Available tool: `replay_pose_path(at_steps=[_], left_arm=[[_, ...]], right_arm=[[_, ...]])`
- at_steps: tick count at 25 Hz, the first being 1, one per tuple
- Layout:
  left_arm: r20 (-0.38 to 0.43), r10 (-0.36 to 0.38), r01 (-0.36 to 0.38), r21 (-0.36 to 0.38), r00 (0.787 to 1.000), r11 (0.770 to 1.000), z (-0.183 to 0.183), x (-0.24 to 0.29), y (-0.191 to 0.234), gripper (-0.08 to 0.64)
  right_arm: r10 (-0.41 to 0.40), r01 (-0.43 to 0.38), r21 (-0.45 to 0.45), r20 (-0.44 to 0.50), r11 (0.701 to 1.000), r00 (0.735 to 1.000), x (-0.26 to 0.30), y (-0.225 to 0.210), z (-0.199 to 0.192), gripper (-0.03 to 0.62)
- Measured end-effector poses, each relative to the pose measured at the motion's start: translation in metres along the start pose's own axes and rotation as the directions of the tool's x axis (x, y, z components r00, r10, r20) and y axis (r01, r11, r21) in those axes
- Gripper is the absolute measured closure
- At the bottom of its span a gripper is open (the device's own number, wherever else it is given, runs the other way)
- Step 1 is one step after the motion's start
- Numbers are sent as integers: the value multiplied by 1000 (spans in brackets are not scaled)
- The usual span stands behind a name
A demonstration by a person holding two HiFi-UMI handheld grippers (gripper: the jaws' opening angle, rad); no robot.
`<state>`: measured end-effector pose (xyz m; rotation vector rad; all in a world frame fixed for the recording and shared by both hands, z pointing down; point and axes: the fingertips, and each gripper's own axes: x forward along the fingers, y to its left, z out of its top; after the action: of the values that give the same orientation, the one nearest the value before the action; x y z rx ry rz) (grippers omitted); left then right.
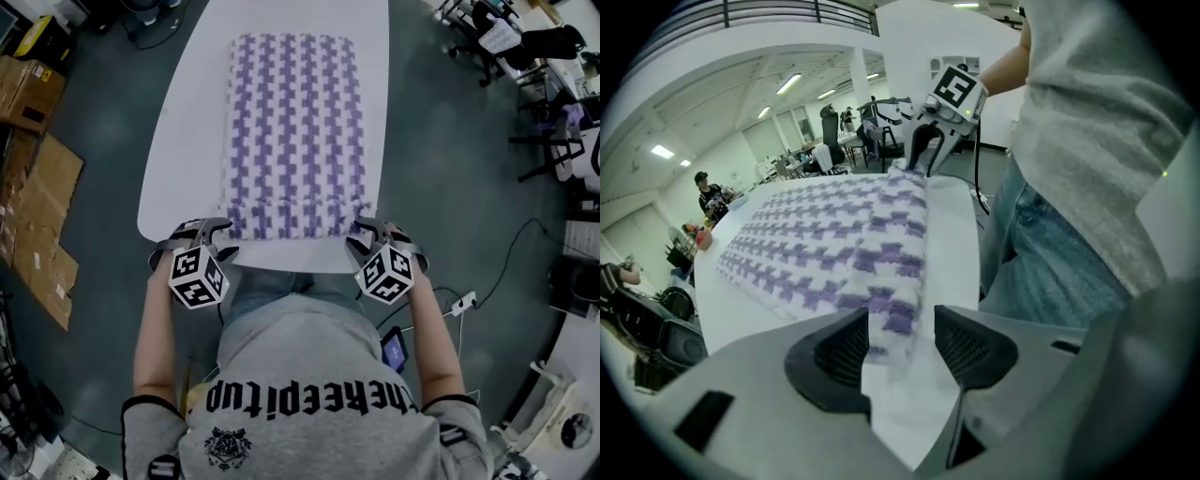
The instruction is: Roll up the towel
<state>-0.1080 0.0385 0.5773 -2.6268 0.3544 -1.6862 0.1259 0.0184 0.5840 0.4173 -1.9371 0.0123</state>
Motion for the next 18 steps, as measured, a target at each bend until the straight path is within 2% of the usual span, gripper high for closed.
replay_pose_path(at_steps=[4,11,16,18], left_arm=[[-72,-7,8,20,997,1000,-11,20,-9,348],[-117,2,-1,13,993,1000,-19,31,5,345],[-140,-12,14,13,990,1000,-15,40,5,347],[-134,-16,16,2,991,1000,-18,38,8,350]], right_arm=[[-5,0,-82,-56,997,998,12,2,-15,449],[-43,30,-132,-97,991,994,23,-13,-21,449],[-25,13,-114,-106,993,994,25,-18,-31,453],[-16,6,-93,-111,996,994,26,-17,-27,477]])
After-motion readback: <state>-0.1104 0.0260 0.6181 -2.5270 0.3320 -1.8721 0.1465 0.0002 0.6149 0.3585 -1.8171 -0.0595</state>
